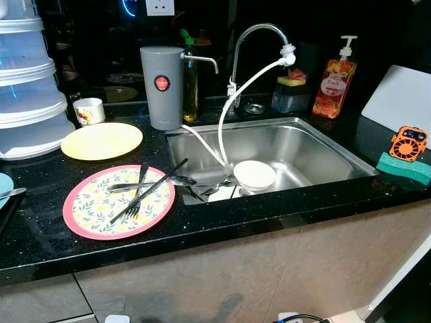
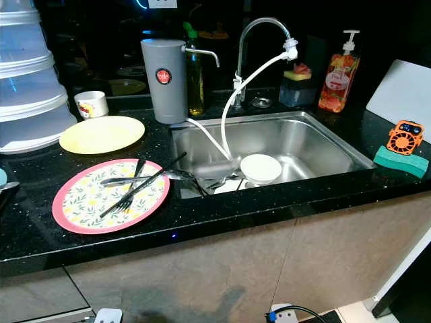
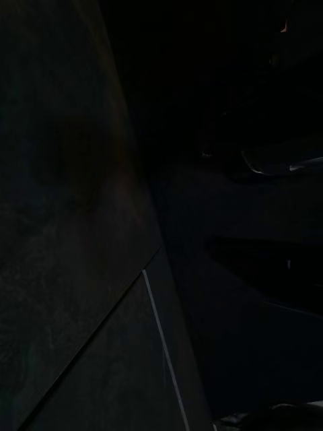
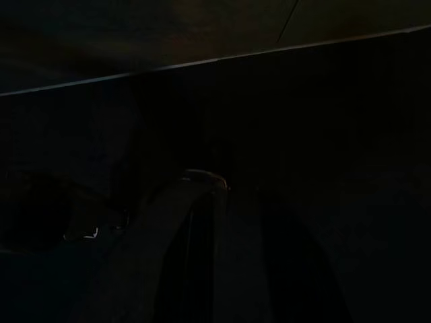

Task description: Kitchen organization

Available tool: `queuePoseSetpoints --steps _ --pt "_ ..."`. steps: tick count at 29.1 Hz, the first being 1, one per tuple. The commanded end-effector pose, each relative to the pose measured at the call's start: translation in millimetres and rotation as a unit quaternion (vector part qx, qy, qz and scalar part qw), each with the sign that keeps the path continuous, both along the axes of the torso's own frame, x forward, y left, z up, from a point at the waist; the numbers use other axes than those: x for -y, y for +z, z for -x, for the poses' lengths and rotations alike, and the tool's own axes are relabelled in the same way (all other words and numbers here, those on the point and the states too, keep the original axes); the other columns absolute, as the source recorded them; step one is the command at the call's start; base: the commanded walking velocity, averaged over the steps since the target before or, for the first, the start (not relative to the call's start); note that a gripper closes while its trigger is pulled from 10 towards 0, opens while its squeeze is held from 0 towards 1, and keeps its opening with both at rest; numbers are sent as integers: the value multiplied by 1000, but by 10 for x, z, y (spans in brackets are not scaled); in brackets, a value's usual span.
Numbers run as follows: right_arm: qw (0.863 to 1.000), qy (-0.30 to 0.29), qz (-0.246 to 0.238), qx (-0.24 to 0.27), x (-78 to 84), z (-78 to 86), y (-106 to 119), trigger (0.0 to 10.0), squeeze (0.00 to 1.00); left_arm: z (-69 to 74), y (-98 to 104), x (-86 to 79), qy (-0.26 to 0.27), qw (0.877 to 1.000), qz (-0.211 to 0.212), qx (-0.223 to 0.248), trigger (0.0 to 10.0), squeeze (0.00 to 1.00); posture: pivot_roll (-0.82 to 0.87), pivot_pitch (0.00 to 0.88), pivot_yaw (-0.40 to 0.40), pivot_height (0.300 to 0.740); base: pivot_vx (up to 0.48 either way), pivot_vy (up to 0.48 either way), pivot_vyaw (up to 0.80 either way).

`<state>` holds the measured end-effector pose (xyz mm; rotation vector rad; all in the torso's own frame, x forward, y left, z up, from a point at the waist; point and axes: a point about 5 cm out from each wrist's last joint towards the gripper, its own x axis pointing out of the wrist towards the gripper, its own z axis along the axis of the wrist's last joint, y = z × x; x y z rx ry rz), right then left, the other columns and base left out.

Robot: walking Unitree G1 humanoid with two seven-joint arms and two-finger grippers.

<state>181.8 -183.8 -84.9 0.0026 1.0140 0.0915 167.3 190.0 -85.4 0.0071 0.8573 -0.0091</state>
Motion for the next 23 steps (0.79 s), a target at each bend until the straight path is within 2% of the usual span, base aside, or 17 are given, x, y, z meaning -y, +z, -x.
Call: queuePoseSetpoints --steps 1,11,23 --pt "1000 0 1 -4 2 27 -13 10000 0 27 -6 -53 1 1000 -7 -5 10000 0 29 0 -16 740 0 0 0" --pt "1000 3 1 0 -2 -31 13 10000 0 -29 12 -16 1 1000 -3 1 10000 0 27 0 -22 740 0 0 0" --pt "1000 4 6 -1 37 -31 17 10000 0 -7 2 -20 8 1000 -8 -2 10000 0 14 0 -30 740 0 0 0"
